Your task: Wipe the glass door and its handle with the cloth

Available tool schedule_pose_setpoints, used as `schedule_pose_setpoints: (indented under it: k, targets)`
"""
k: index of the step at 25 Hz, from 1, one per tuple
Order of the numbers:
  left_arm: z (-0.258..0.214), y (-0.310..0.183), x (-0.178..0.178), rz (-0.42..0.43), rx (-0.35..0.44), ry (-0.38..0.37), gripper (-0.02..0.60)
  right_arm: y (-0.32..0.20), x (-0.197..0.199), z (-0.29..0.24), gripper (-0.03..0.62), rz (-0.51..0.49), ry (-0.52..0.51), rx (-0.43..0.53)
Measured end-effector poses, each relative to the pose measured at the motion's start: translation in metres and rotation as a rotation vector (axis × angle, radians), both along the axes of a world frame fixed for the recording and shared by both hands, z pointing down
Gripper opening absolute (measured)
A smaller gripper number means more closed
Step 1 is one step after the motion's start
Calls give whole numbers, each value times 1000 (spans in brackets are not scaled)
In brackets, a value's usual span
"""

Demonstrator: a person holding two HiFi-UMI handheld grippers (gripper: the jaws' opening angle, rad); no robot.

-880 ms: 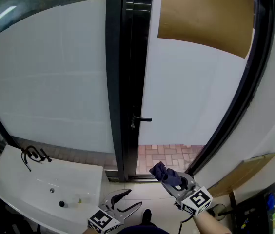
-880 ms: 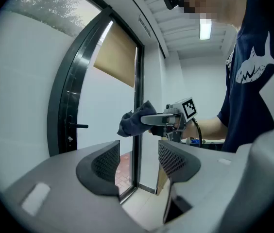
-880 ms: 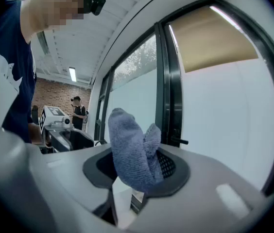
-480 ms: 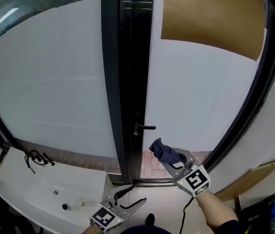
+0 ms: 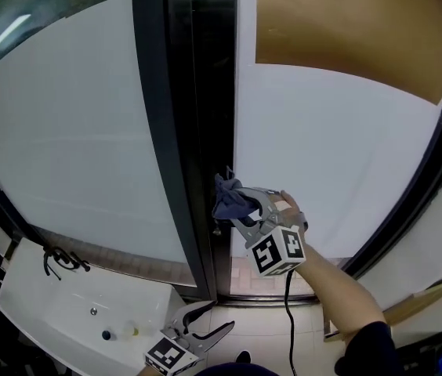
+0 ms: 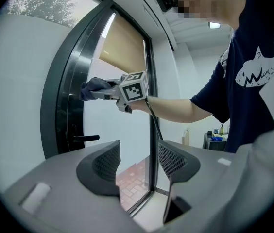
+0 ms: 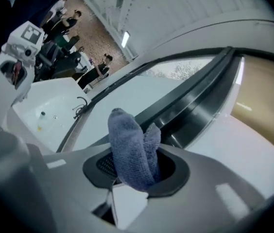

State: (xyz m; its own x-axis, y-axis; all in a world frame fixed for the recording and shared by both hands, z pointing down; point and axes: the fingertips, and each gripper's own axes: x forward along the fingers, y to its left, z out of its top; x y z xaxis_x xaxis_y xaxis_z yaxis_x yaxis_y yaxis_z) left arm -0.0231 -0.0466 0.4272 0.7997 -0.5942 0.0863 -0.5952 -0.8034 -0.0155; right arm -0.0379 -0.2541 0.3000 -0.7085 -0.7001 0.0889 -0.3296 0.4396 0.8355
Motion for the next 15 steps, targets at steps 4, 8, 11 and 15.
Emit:
schedule_pose_setpoints:
  k: [4,8,11,15]
  targets:
    - [5,-20,-2,-62,-16,-5,239,-55,-32,26,135,-22,168,88]
    - [9,-35,-2,-101,-23,-19,239,-85,-46,47,133,-27,282,138]
    - [13,-44,1,-113,-31,-26,239,-89,-43,58,132,-30,324,174]
    - [15,-55,8,-114,-39,-26,239,-97,-10,62,130,2,327,179]
